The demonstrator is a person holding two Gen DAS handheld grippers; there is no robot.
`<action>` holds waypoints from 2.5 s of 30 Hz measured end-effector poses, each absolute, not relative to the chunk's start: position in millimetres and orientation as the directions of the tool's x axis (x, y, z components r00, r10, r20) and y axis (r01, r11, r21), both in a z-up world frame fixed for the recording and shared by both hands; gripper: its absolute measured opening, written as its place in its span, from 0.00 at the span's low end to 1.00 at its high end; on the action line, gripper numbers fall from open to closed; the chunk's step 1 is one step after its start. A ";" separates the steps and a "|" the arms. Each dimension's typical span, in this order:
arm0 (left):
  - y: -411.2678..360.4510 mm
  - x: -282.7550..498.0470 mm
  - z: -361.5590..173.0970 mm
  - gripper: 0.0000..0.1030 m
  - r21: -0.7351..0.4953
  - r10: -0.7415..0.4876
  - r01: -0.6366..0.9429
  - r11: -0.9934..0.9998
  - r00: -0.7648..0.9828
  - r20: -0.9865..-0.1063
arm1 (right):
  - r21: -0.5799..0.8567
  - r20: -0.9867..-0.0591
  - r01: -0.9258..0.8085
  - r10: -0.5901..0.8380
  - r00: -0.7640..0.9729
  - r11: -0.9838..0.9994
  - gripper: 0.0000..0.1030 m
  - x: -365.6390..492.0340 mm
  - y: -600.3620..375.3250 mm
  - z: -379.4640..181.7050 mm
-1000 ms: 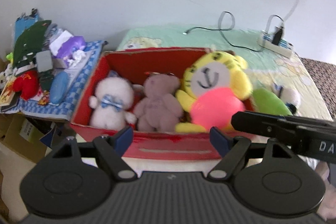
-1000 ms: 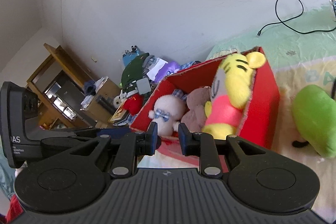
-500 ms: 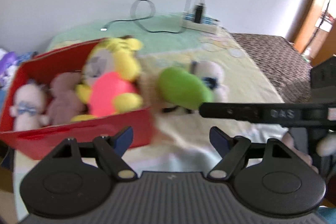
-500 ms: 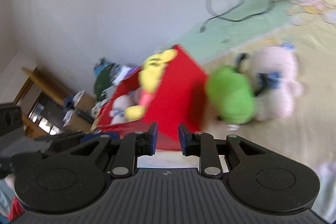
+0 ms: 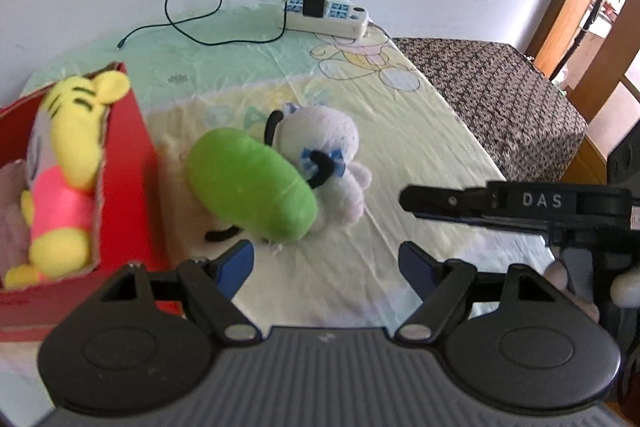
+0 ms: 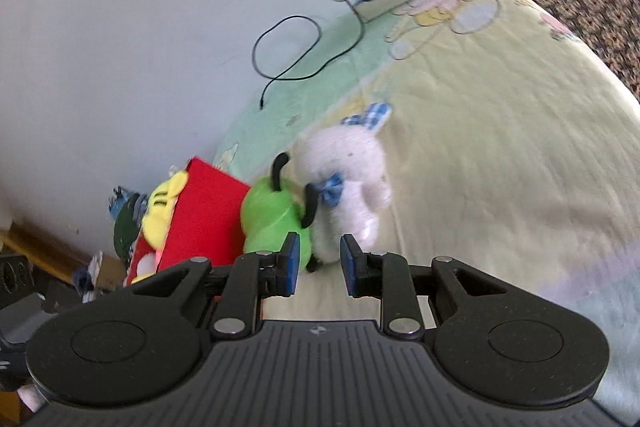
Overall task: Organize objects
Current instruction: 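Move both grippers to the green pear-shaped plush on the bed, then close both grippers on the green plush's body from either side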
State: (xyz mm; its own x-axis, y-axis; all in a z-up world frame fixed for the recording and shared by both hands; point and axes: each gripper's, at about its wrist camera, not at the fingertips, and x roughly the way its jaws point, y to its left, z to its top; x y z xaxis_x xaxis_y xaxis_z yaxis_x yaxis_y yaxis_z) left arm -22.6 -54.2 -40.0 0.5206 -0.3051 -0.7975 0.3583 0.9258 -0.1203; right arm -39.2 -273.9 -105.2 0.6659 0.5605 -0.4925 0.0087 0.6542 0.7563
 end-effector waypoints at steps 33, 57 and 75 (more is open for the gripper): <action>-50.7 29.6 -83.2 0.56 -0.112 -0.238 0.294 0.949 0.437 -0.867 | 0.842 -0.424 -0.104 0.768 0.479 0.530 0.26 38.3 -220.3 -115.2; -36.6 -7.7 -84.2 0.62 -0.136 -0.256 0.291 0.947 0.431 -0.865 | 0.759 -0.482 -0.089 0.648 0.590 0.645 0.26 32.5 -215.5 -112.0; -2.7 -42.0 -85.5 0.77 -0.189 -0.305 0.305 0.933 0.396 -0.866 | 0.829 -0.419 -0.216 0.829 0.371 0.516 0.23 -9.9 -174.6 -108.9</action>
State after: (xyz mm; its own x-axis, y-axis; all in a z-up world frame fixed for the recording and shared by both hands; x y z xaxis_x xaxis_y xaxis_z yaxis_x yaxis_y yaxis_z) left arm -42.0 -2.7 -85.5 0.3962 -0.3047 -0.8662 0.3049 0.9335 -0.1889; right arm -9.9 -174.6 -108.9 0.3707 0.8286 -0.4194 -0.2156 0.5160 0.8290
